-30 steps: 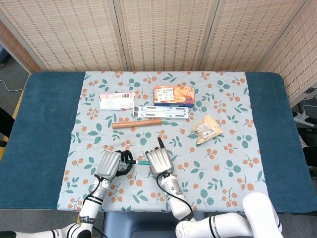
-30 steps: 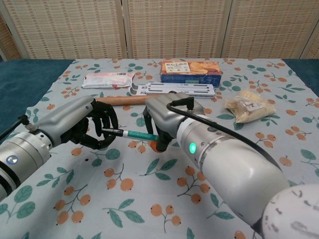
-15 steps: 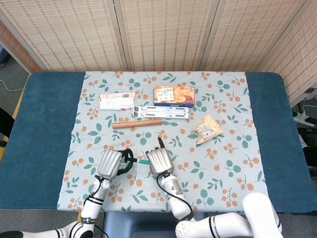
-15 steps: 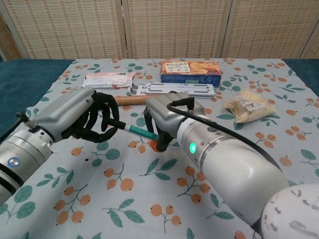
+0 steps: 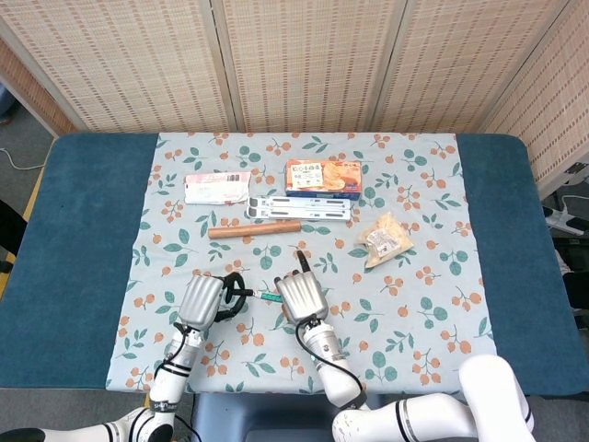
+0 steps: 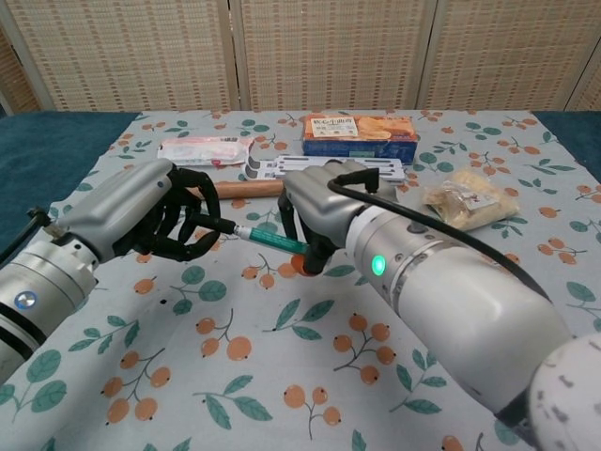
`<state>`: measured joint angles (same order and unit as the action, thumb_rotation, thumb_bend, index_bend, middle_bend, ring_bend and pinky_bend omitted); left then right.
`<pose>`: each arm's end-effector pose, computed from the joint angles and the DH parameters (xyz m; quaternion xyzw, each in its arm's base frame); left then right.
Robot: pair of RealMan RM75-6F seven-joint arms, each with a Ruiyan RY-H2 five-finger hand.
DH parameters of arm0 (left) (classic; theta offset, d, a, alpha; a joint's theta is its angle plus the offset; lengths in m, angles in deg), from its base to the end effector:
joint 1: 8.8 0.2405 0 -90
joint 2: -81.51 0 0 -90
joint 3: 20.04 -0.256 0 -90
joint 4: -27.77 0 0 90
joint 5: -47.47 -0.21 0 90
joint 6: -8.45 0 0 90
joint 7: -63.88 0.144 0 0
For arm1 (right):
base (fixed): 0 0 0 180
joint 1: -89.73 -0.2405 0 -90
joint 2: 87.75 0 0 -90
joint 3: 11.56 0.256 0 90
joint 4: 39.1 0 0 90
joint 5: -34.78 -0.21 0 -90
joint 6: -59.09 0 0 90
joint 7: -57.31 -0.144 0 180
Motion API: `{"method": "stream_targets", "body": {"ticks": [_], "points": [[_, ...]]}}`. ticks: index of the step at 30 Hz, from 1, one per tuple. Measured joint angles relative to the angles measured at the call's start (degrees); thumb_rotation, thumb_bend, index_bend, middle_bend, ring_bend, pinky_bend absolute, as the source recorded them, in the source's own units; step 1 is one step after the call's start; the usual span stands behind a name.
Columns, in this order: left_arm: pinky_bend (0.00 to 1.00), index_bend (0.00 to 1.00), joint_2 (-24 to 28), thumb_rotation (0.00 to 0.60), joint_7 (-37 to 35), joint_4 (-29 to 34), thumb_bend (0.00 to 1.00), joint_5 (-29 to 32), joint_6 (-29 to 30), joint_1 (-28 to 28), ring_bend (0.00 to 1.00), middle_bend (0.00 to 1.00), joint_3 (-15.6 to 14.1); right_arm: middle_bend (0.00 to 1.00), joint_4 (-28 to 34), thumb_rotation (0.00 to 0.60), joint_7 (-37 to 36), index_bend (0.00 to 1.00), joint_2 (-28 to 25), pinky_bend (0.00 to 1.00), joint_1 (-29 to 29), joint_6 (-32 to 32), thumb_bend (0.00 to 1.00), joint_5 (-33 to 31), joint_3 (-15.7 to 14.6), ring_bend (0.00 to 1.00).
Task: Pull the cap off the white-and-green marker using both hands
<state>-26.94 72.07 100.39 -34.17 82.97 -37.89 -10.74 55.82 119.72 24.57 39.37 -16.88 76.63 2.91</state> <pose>-0.1487 0.2805 -0.0654 -0.6277 -0.4078 -0.5180 0.4140 -0.0280 -0.2743 -0.0931 0.7590 -0.3431 0.3122 0.4568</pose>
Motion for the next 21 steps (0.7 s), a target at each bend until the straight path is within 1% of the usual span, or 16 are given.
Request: {"method": "stream_targets", "body": {"ticks": [4,8,10,13,15,17,18,19,20,21], "points": [[0.82,0.85,-0.3,0.600,-1.4,-1.7,0.82,-0.1,0.0,-0.2,0.78,0.96,0.2,0.81,1.7,0.600,0.8,0.84,-1.9,0.00,0.2,-0.7,0.41,0.1,0.0,0.44],[0.82,0.85,-0.5,0.600,-1.8,-2.5,0.81,0.0,0.0,-0.5,0.78,0.96,0.7,0.81,2.3,0.600,1.3,0.84,-3.4,0.00,0.4,-1.0,0.41,0.1,-0.4,0.44],[0.82,0.84,-0.3,0.600,-1.6,-2.6,0.75,0.1,-0.5,-0.5,0.78,0.95,0.9,0.81,2.4,0.600,1.5,0.84,-4.3,0.00,0.7,-1.1,0.41,0.1,-1.1,0.44],[0.79,0.79,0.3,0.600,-0.6,-3.8,0.64,0.5,-0.5,-0.5,0.74,0.90,1.0,0.81,1.5,0.600,1.5,0.84,-5.1,0.00,1.2,-0.9,0.41,0.0,-2.2,0.44],[0.76,0.72,0.6,0.600,-0.6,-5.4,0.58,1.3,-1.4,-0.5,0.68,0.83,1.0,0.81,0.4,0.600,0.9,0.84,-5.0,0.00,1.5,-0.6,0.41,0.0,-2.8,0.44],[0.72,0.63,0.8,0.600,-0.7,-6.1,0.53,1.9,-2.7,-0.6,0.62,0.73,0.8,0.80,-1.4,0.600,-0.2,0.79,-4.6,0.00,1.9,-0.2,0.41,0.3,-3.4,0.44],[0.70,0.57,0.9,0.600,-0.8,-6.4,0.51,2.2,-3.5,-0.6,0.57,0.67,0.7,0.79,-2.3,0.600,-0.8,0.74,-4.3,0.00,2.1,0.0,0.41,0.4,-3.7,0.43],[0.67,0.49,1.1,0.600,-0.8,-6.5,0.49,2.5,-4.3,-0.6,0.51,0.59,0.6,0.74,-3.6,0.600,-1.4,0.66,-3.8,0.00,2.3,0.3,0.41,0.7,-4.1,0.42],[0.65,0.43,1.3,0.600,-0.9,-6.5,0.48,3.1,-5.4,-0.7,0.47,0.53,0.4,0.67,-4.6,0.600,-1.9,0.55,-3.4,0.00,2.5,0.6,0.41,0.9,-4.5,0.39],[0.61,0.32,1.6,0.600,-0.8,-6.4,0.47,3.5,-6.3,-0.8,0.40,0.42,0.3,0.62,-5.5,0.600,-2.4,0.46,-3.0,0.00,2.8,0.9,0.41,1.0,-4.9,0.36]]}}
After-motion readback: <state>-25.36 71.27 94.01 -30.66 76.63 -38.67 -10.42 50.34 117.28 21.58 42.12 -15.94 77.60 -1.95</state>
